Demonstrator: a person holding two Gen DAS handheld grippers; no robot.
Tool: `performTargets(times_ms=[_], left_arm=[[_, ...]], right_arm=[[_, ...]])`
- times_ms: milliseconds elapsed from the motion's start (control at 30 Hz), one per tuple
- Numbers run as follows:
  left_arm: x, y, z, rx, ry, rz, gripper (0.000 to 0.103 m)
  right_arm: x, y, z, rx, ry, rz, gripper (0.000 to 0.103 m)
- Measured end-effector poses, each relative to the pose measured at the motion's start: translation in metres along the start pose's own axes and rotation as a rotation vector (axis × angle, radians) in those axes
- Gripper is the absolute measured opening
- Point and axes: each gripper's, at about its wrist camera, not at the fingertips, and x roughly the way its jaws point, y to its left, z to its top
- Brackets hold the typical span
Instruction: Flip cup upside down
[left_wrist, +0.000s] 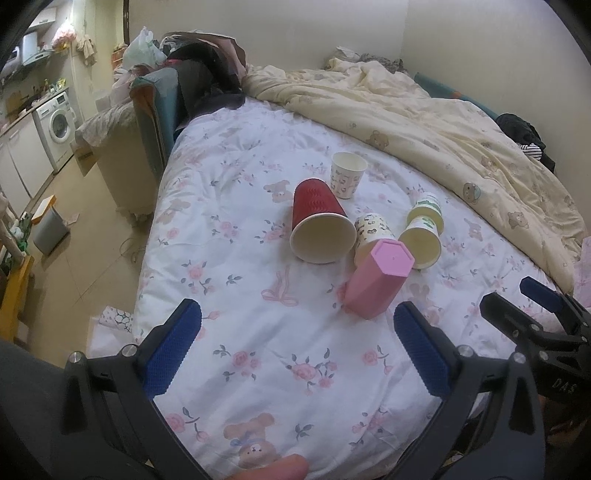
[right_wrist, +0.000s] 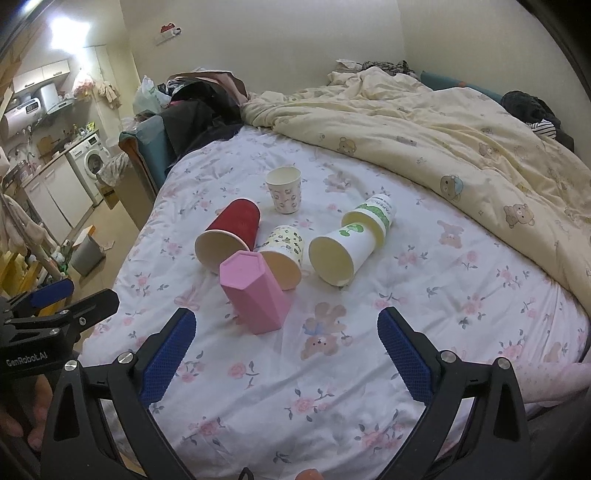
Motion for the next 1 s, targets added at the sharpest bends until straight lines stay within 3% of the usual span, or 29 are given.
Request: performTargets(times_ms=[1000], left_arm=[[0.0009, 0.0, -0.0006, -0.002, 0.009, -0.002, 0.103]], right_arm=[[0.0021, -0.0051, -0.0003, 0.015, 0.002, -0.005, 0.103]])
